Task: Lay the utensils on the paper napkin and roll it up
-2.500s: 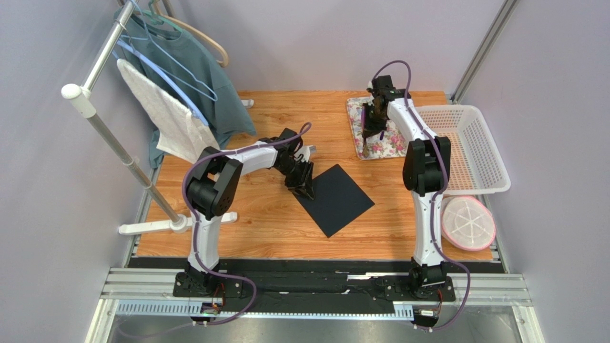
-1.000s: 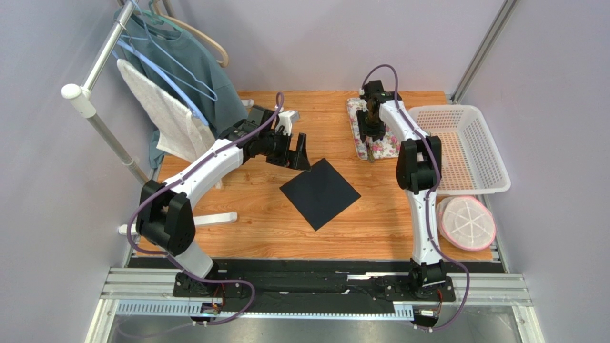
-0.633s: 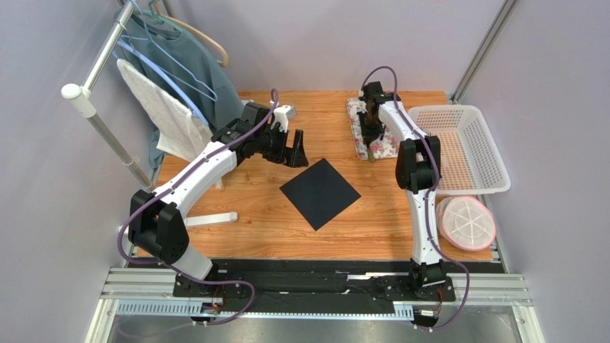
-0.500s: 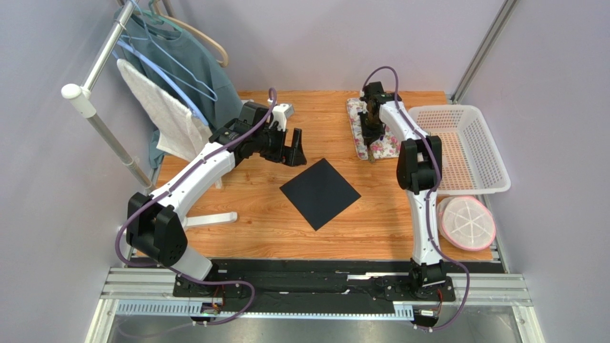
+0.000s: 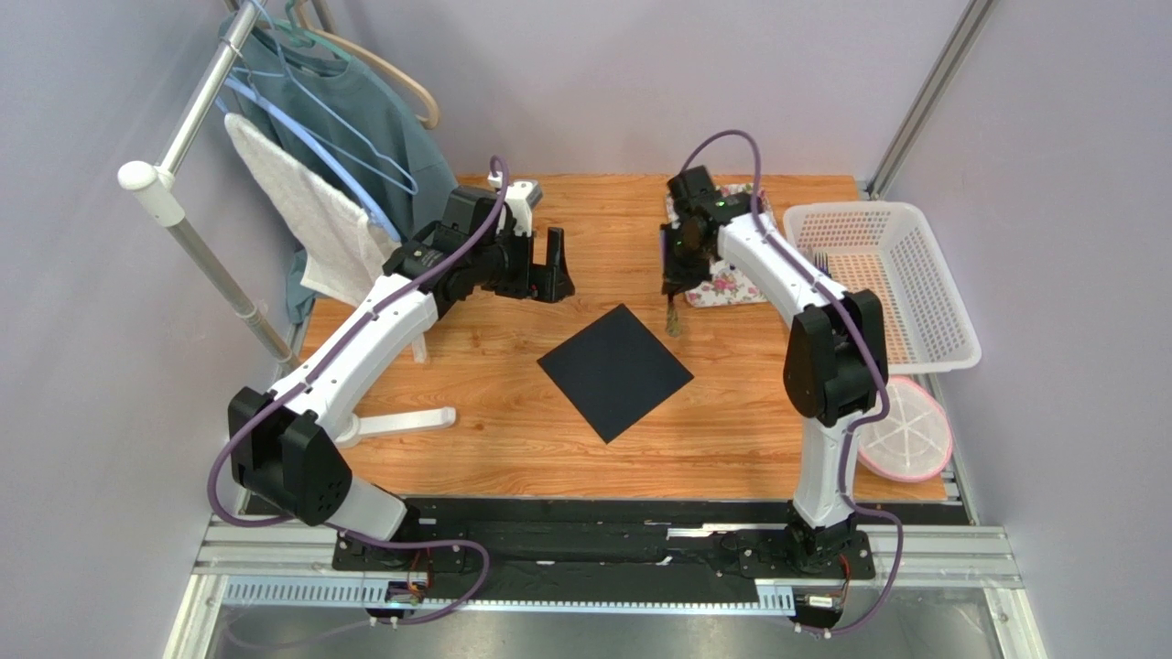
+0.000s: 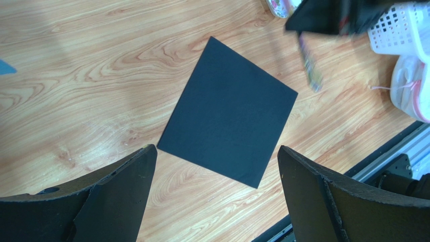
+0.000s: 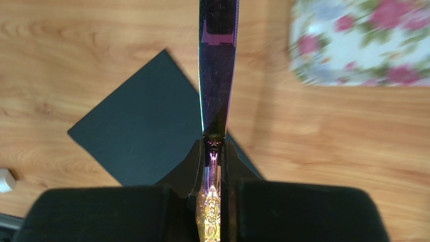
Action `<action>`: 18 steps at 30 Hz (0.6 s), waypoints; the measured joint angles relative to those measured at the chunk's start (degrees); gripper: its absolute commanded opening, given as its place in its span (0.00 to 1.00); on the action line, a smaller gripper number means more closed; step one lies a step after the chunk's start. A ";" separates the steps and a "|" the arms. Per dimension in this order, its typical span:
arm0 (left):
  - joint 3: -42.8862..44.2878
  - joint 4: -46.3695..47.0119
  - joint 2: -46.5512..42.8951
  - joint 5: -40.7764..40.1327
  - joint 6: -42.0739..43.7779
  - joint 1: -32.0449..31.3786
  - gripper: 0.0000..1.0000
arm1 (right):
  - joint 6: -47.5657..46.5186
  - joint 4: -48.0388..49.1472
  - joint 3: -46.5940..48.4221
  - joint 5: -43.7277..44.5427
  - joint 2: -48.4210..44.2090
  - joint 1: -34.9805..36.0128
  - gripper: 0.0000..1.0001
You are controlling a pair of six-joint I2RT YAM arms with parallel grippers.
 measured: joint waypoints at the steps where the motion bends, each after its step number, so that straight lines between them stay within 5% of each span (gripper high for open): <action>1: 0.00 -0.07 -0.24 -0.13 -0.15 0.04 0.99 | 1.01 0.31 -1.27 0.24 -0.20 1.51 0.00; 7: 0.00 -0.09 -1.27 -0.33 -0.50 0.39 0.99 | 6.86 2.25 -9.49 3.21 -0.17 9.25 0.00; 18: 0.00 -0.02 -1.27 0.37 -1.27 1.11 0.99 | 11.72 5.75 -9.62 8.28 1.86 11.45 0.01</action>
